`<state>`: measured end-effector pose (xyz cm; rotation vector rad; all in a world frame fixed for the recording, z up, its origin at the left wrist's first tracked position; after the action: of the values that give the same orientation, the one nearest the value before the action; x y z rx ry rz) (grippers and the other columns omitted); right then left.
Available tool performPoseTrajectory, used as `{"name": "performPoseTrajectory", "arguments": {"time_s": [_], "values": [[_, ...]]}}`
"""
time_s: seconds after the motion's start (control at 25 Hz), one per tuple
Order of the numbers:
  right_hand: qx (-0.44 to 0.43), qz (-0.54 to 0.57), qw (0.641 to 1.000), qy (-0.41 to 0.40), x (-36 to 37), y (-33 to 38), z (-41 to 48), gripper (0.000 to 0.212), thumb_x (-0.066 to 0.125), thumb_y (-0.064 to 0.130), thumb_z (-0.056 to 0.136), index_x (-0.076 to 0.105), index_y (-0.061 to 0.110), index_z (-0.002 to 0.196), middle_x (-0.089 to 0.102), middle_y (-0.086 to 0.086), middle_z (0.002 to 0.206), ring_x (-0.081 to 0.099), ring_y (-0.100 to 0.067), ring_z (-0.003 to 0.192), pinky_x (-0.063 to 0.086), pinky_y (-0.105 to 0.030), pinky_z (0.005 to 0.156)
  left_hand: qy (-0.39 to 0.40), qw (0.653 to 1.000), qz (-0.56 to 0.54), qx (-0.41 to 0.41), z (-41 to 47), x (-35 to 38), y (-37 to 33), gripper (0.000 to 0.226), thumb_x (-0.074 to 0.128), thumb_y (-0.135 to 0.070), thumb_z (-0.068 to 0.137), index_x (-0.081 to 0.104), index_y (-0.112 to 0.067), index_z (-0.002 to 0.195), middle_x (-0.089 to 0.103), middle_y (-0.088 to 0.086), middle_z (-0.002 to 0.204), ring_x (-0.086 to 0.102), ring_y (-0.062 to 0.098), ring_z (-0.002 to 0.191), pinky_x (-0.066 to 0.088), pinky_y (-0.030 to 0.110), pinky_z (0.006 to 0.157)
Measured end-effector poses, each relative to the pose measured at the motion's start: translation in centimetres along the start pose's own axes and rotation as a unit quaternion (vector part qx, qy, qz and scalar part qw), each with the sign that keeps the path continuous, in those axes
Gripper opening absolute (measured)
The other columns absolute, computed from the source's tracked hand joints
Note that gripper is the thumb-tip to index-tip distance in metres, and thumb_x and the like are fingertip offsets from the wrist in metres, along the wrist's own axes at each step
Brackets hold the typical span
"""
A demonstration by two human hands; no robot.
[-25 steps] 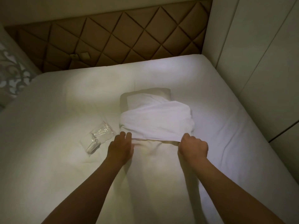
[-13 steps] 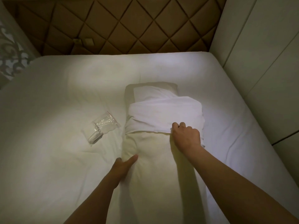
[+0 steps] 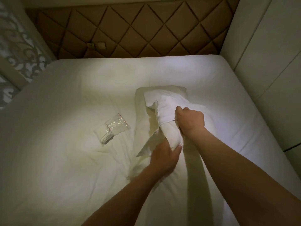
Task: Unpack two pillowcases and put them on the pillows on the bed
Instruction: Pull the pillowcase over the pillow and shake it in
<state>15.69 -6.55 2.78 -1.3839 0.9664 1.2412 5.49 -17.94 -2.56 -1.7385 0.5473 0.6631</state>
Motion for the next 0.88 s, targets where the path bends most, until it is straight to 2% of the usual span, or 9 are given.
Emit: {"name": "performPoseTrajectory", "arguments": {"time_s": [0.12,0.32,0.44,0.56,0.64,0.72,0.76,0.8,0.88], "values": [[-0.046,-0.002,0.999,0.027,-2.4,-1.3,-0.9,0.017,0.041,0.015,0.094,0.047,0.014,0.11,0.051,0.0,0.08,0.044,-0.022,0.06,0.035,-0.032,0.058,-0.021,0.998,-0.005,0.051,-0.3,-0.7,-3.0,0.066,0.051,-0.051,0.094,0.03,-0.019,0.148,0.053,0.003,0.14,0.054,0.024,0.125,0.045,0.037,0.106],[-0.095,0.049,0.994,0.038,-7.5,-4.0,-3.5,0.023,0.049,0.03,0.096,0.046,0.016,0.114,0.062,-0.005,0.099,0.049,-0.022,0.074,0.044,-0.033,0.067,-0.049,0.986,-0.019,0.157,-1.3,-3.9,-8.8,0.031,0.05,-0.023,0.096,0.051,-0.02,0.127,0.063,-0.001,0.117,0.058,0.013,0.101,0.049,0.032,0.095],[-0.117,0.077,0.99,0.034,-11.2,-4.6,-5.3,0.028,0.053,0.039,0.095,0.047,0.018,0.112,0.06,-0.003,0.094,0.057,-0.02,0.077,0.05,-0.033,0.074,-0.015,0.992,0.038,0.117,-1.4,-5.8,-12.6,0.023,0.046,-0.022,0.099,0.053,-0.015,0.12,0.065,0.005,0.112,0.06,0.019,0.093,0.052,0.037,0.091],[-0.172,0.074,0.982,-0.012,-15.0,-3.8,-7.8,0.019,0.048,0.03,0.096,0.048,0.015,0.107,0.059,-0.006,0.087,0.055,-0.023,0.071,0.046,-0.034,0.068,0.013,0.998,0.06,-0.015,-1.4,-7.5,-14.3,0.035,0.047,-0.028,0.102,0.051,-0.007,0.13,0.057,0.012,0.128,0.057,0.029,0.116,0.044,0.036,0.102],[-0.194,0.07,0.977,-0.055,-16.8,-3.8,-9.0,0.011,0.045,0.027,0.097,0.044,0.016,0.098,0.052,-0.003,0.077,0.051,-0.022,0.064,0.041,-0.031,0.063,-0.02,1.0,-0.018,-0.01,-2.3,-9.3,-15.3,0.035,0.048,-0.027,0.101,0.052,-0.003,0.127,0.058,0.015,0.122,0.057,0.032,0.116,0.045,0.035,0.099],[-0.162,0.081,0.973,-0.14,-18.4,-4.9,-9.4,0.016,0.044,0.027,0.098,0.038,0.017,0.087,0.046,0.001,0.067,0.046,-0.018,0.052,0.035,-0.026,0.055,-0.077,0.992,-0.072,0.073,-3.3,-11.8,-16.8,0.015,0.051,-0.016,0.098,0.06,-0.005,0.1,0.063,0.013,0.094,0.063,0.031,0.093,0.05,0.025,0.076],[-0.133,0.093,0.966,-0.203,-19.3,-5.7,-9.3,0.019,0.046,0.024,0.096,0.037,0.017,0.082,0.042,0.001,0.061,0.042,-0.016,0.043,0.029,-0.022,0.049,-0.109,0.983,-0.079,0.124,-4.1,-13.2,-17.8,0.012,0.052,-0.011,0.095,0.056,-0.008,0.084,0.06,0.009,0.079,0.062,0.026,0.077,0.045,0.023,0.064],[-0.103,0.11,0.953,-0.262,-20.3,-6.6,-9.3,0.02,0.049,0.019,0.093,0.037,0.016,0.077,0.04,0.0,0.055,0.039,-0.017,0.036,0.021,-0.019,0.047,-0.135,0.974,-0.077,0.166,-4.6,-14.5,-18.9,0.015,0.053,-0.009,0.094,0.051,-0.012,0.079,0.057,0.006,0.073,0.057,0.02,0.065,0.039,0.023,0.059],[-0.03,0.125,0.931,-0.343,-22.1,-8.3,-8.5,0.01,0.054,0.009,0.083,0.046,0.012,0.077,0.043,-0.005,0.047,0.044,-0.026,0.032,0.02,-0.018,0.047,-0.169,0.954,-0.081,0.233,-5.4,-16.5,-20.7,0.009,0.052,-0.017,0.093,0.048,-0.015,0.085,0.06,0.008,0.077,0.053,0.016,0.062,0.039,0.023,0.059]]}}
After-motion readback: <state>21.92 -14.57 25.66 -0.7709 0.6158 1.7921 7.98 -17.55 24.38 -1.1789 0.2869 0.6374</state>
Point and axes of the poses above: each hand's wrist, its own z-axis towards the middle knuckle, its own x-axis out of the palm, y = z × x, the point moved 4 cm from there along z, towards the middle knuckle
